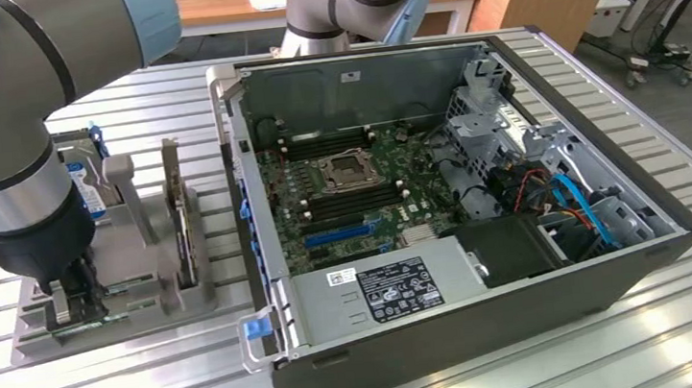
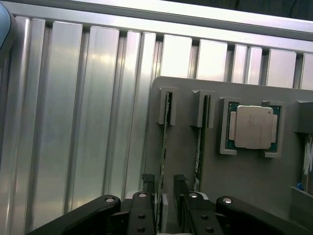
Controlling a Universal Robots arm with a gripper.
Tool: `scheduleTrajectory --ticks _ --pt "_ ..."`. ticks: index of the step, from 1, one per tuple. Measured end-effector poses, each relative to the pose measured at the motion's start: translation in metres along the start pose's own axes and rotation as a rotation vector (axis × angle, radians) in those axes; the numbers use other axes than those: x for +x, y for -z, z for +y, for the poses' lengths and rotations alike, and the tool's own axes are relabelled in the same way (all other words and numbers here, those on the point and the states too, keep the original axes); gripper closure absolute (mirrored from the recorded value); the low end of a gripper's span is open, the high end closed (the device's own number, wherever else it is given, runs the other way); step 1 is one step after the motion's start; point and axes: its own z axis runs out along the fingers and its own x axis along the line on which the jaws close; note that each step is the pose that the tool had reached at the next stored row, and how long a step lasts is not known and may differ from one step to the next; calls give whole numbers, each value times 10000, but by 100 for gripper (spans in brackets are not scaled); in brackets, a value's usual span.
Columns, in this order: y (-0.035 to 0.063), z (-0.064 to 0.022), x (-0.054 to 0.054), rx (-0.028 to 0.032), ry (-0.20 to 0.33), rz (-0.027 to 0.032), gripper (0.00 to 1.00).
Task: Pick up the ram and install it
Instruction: 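Pick up the ram and move it above insertion slot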
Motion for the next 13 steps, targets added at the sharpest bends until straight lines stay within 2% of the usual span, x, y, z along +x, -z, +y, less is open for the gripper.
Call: scheduleTrajectory --ticks 13 --pt "-127 -6 3 0 0 0 71"
